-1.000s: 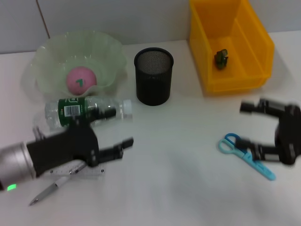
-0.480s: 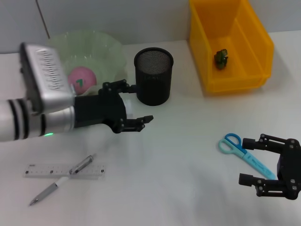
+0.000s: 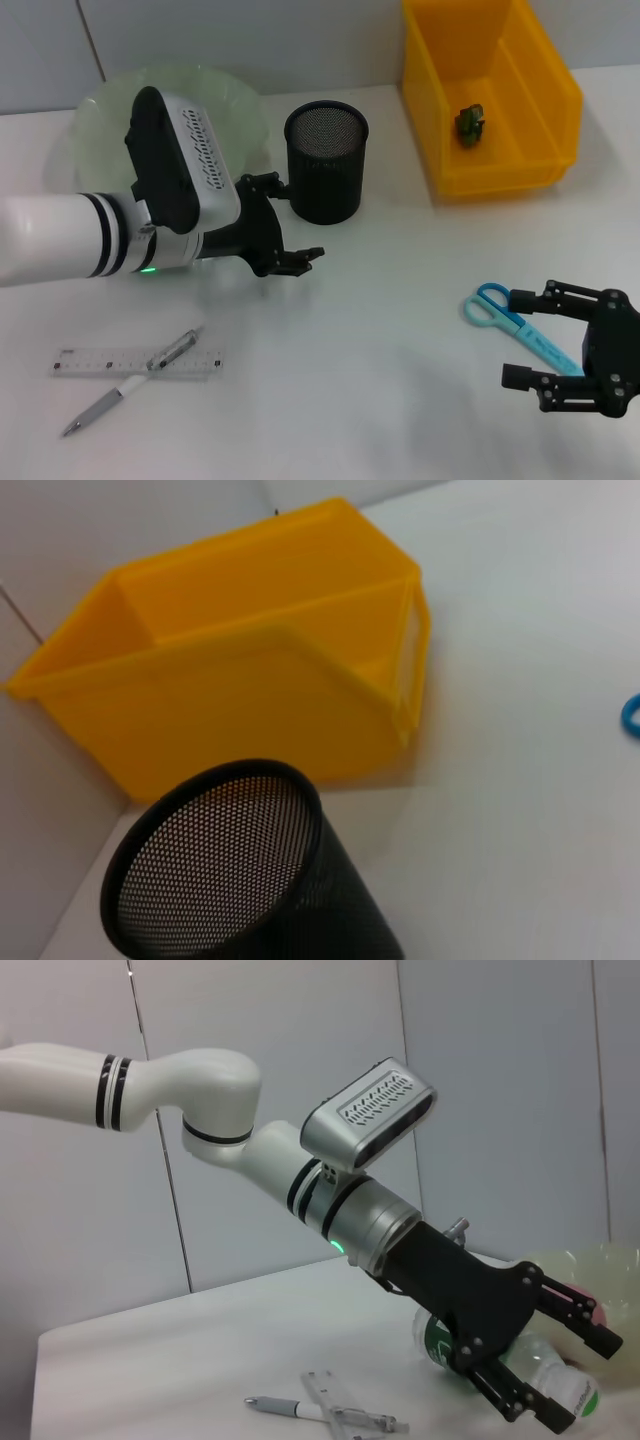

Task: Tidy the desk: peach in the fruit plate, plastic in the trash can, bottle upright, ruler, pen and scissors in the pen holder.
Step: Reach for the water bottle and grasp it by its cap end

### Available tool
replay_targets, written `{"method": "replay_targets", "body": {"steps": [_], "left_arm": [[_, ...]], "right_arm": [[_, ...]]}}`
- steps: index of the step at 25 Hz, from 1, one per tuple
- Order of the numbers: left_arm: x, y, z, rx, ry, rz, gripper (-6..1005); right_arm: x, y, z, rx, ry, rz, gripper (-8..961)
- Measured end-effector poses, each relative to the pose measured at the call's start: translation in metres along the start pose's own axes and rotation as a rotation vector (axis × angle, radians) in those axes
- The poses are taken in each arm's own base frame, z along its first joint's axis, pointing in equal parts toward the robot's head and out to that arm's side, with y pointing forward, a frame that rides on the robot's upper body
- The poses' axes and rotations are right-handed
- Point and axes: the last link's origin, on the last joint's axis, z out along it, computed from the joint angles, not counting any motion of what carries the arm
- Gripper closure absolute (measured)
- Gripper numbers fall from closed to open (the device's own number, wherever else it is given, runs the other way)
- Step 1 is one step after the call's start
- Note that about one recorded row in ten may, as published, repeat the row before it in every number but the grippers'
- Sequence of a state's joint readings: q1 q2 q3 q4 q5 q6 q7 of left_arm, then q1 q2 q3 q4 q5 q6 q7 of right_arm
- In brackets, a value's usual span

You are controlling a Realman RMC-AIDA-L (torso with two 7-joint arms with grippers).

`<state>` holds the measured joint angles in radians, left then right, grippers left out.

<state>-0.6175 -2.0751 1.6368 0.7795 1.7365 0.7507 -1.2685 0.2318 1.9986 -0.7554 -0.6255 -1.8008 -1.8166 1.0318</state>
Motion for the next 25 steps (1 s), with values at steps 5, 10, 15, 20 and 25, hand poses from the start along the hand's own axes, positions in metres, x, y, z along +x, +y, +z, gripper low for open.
{"method": "replay_targets", "body": {"steps": [5, 10, 15, 20, 25], "left_arm": [[0.001, 0.0, 0.002, 0.002, -0.029, 0.009, 218], [0.001, 0.0, 0.002, 0.003, -0.032, 0.009, 219], [-0.005, -0.003, 0.001, 0.021, -0.065, 0.012, 221], [-0.008, -0.004, 0.002, 0.03, -0.093, 0.014, 222], [-0.009, -0.005, 0.002, 0.035, -0.103, 0.022, 223]], "right_arm": [[0.001, 0.001, 0.001, -0.009, 0.005, 0.005, 144], [0.003, 0.002, 0.003, -0.018, 0.015, 0.01, 144], [0.002, 0.002, 0.004, -0.017, 0.015, 0.015, 143], [0.003, 0.0, 0.004, -0.012, 0.019, 0.021, 143], [0.003, -0.002, 0.006, -0.007, 0.027, 0.026, 143]]}}
